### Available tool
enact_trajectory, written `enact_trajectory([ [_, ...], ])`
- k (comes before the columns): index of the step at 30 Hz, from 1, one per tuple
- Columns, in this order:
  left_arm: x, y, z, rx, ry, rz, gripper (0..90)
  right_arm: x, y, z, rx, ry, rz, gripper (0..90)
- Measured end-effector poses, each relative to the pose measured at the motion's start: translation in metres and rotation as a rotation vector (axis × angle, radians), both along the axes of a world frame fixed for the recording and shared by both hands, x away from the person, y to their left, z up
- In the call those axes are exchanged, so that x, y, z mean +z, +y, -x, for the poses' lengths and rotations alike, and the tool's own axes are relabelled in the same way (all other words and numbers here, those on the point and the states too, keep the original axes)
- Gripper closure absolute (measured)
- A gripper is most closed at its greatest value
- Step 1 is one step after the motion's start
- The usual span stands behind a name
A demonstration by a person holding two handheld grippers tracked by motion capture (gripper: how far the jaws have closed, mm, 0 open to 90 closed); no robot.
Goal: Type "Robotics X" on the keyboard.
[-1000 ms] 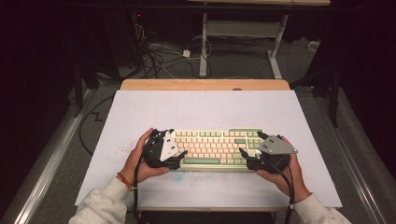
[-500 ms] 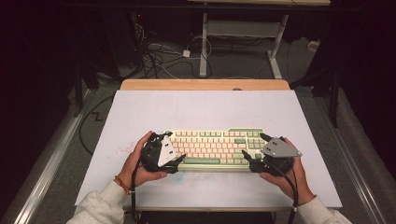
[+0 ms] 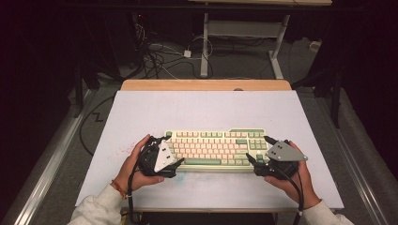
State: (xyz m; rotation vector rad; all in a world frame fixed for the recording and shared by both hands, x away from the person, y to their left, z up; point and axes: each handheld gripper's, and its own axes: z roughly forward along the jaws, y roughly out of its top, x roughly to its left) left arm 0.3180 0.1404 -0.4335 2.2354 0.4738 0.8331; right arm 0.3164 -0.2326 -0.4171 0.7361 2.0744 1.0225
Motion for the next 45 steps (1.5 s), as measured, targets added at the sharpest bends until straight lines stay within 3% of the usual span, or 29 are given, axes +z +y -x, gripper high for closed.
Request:
enact_trajectory([
  [16, -0.012, 0.015, 0.009, 0.028, 0.007, -0.018, 17.2, -0.007, -0.009, 0.006, -0.003, 0.003, 0.013, 20.1],
  [25, -0.019, 0.024, 0.013, 0.055, 0.033, -0.023, 17.0, -0.011, -0.016, 0.009, -0.007, 0.015, 0.009, 19.9],
  [45, -0.035, 0.052, 0.020, 0.104, 0.064, -0.035, 16.9, -0.025, -0.044, 0.013, -0.075, 0.039, 0.008, 19.9],
])
